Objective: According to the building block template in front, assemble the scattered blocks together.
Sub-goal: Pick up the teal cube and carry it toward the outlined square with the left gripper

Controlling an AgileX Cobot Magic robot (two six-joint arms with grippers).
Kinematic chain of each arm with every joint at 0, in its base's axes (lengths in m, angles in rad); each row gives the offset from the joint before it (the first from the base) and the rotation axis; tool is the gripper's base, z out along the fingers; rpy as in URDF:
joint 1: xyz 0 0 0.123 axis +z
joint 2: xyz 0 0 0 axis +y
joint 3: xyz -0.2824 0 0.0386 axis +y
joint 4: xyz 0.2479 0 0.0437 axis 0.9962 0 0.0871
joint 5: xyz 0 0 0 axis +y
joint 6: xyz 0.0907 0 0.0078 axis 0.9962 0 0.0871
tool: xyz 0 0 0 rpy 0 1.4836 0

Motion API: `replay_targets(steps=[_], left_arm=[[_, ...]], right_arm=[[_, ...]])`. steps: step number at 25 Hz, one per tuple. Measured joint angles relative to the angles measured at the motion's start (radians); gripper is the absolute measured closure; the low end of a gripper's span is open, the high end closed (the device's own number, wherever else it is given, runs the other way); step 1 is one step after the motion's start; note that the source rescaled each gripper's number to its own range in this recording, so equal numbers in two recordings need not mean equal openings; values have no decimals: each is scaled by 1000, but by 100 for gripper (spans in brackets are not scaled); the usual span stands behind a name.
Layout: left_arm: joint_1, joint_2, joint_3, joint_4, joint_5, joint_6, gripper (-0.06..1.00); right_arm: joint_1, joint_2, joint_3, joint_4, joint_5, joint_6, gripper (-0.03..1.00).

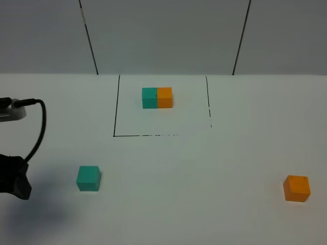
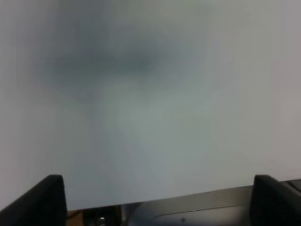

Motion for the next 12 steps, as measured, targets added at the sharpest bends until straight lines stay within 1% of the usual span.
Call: replay_targets(steps=[3,6,9,12], left_arm=[[-77,38,0,40,-81,-57,20],[-135,83,0,55,-150,-110,20],[-170,138,0,54,-215,-139,19],[-189,202,-12,54,-257,-151,13]], right_arm=[[0,0,0,0,0,0,16],[0,0,0,0,0,0,16],[0,0,0,0,0,1,16],[0,0,0,0,0,1,16]])
